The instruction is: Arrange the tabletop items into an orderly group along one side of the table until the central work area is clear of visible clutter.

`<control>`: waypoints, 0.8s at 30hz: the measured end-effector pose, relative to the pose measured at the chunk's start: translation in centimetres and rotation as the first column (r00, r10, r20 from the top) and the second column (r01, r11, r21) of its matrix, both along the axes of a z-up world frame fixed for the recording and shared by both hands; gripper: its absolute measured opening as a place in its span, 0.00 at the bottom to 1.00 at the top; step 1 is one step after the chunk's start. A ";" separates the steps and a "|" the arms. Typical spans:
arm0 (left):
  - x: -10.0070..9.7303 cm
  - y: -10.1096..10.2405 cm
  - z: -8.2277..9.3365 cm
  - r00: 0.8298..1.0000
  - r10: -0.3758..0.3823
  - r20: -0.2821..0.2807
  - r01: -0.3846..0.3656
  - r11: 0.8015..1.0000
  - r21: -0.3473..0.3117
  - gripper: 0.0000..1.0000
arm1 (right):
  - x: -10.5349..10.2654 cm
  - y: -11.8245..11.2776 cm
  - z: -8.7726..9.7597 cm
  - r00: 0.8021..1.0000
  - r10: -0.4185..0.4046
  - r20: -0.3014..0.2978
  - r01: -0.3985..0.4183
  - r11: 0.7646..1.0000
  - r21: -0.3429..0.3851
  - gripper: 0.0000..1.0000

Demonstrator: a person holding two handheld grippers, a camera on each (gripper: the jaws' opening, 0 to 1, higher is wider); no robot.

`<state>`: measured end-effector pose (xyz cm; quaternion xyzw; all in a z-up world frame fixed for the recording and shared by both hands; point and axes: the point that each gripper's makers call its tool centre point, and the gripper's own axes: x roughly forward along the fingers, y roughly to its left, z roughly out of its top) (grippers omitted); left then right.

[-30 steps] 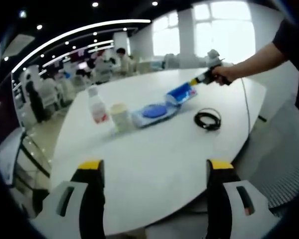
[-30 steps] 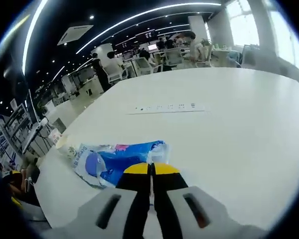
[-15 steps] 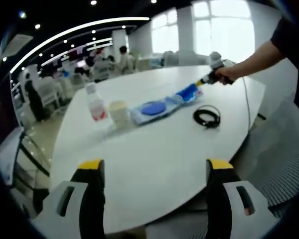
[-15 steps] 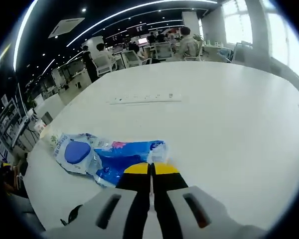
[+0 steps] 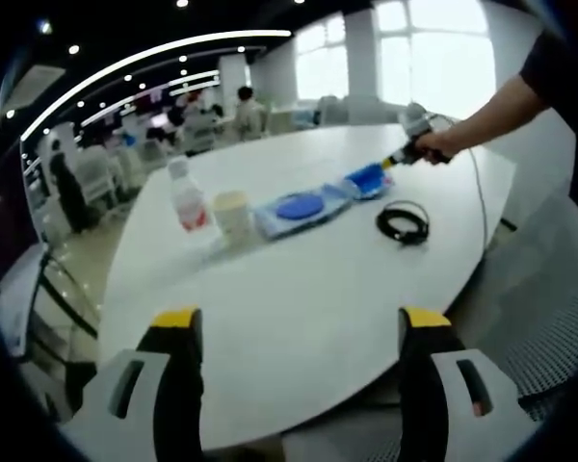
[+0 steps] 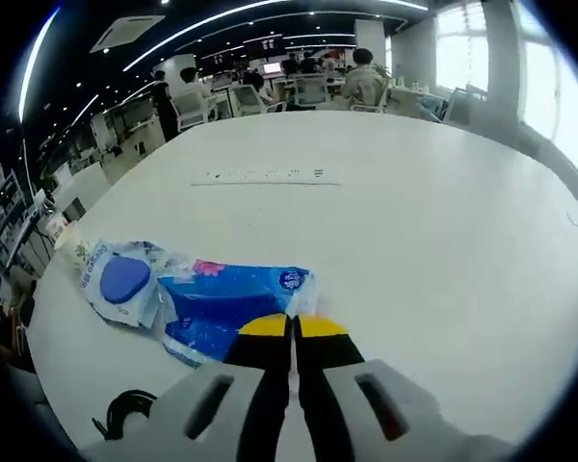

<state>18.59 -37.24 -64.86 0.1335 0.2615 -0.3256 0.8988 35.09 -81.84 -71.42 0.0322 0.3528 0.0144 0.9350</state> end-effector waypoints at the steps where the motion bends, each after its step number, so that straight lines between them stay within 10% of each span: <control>1: 0.0 0.0 0.0 1.000 0.000 0.001 0.000 1.000 -0.001 0.80 | 0.0 0.1 0.0 1.000 0.000 -0.001 0.000 1.000 0.001 0.01; 24: 0.0 -0.2 0.4 1.000 -0.009 0.022 0.009 1.000 -0.026 0.80 | -2.5 1.6 1.1 0.996 0.068 0.054 -0.067 0.997 -0.026 0.31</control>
